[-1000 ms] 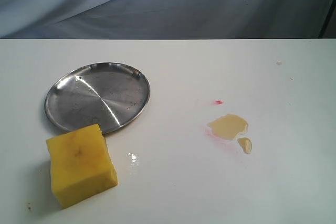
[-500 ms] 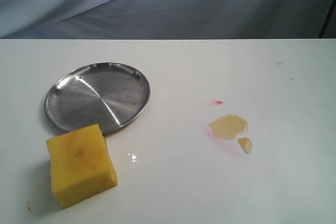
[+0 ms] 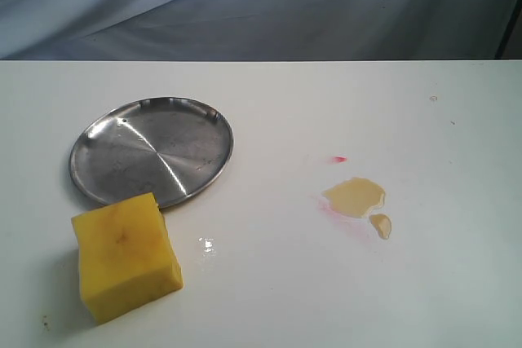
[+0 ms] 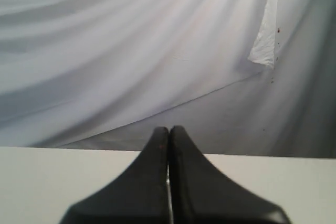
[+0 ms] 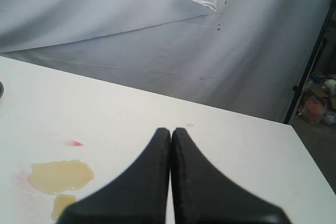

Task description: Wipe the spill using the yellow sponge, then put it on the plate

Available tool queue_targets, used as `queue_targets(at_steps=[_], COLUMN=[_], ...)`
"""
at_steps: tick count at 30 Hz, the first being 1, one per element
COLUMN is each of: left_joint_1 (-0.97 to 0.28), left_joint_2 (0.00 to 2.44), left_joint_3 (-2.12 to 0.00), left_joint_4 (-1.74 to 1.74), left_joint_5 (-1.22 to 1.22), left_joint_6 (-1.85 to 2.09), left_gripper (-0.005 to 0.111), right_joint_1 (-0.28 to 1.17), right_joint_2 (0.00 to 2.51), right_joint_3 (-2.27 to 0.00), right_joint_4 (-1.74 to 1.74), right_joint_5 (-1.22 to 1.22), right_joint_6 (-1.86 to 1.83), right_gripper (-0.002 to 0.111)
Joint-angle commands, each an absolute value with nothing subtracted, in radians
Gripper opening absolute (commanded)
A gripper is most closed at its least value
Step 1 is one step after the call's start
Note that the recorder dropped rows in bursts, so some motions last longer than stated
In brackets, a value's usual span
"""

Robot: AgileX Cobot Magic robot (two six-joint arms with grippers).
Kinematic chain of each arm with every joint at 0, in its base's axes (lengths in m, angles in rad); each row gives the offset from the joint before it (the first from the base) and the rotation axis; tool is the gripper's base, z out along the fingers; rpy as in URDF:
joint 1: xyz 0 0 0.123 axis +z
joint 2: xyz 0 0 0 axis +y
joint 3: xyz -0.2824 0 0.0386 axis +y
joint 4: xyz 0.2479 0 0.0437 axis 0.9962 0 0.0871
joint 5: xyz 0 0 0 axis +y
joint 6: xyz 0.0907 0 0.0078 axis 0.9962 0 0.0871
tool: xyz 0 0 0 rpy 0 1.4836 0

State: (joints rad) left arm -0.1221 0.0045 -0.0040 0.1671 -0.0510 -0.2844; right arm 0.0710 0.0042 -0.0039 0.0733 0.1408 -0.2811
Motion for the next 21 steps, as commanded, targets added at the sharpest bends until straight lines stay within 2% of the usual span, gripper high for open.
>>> queue_targets(at_steps=[1, 6, 11, 14, 18, 21], left_joint_1=[-0.127, -0.127, -0.127, -0.129, -0.143, -0.193], left_joint_2=[0.025, 0.285, 0.561, 0.712, 0.866, 0.947], left_joint_3=[0.000, 0.000, -0.193, -0.361, -0.588, -0.702], left_joint_4=[0.204, 0.246, 0.283, 0.399, 0.608, 0.616], left_joint_5=[-0.164, -0.446, -0.456, -0.359, -0.034, 0.216], left_joint_6=[-0.365, -0.364, -0.371, -0.460, -0.699, -0.667], left_gripper=[0.000, 0.000, 0.000, 0.000, 0.000, 0.000], right_joint_1=[0.070, 0.070, 0.070, 0.070, 0.070, 0.070], right_joint_2=[0.000, 0.000, 0.000, 0.000, 0.000, 0.000], right_joint_3=[0.000, 0.000, 0.000, 0.000, 0.000, 0.000], right_joint_4=[0.063, 0.063, 0.063, 0.063, 0.063, 0.063], right_joint_5=[0.134, 0.134, 0.134, 0.134, 0.134, 0.134], right_joint_6=[-0.280, -0.280, -0.280, -0.280, -0.280, -0.280], right_gripper=[0.000, 0.000, 0.000, 0.000, 0.000, 0.000])
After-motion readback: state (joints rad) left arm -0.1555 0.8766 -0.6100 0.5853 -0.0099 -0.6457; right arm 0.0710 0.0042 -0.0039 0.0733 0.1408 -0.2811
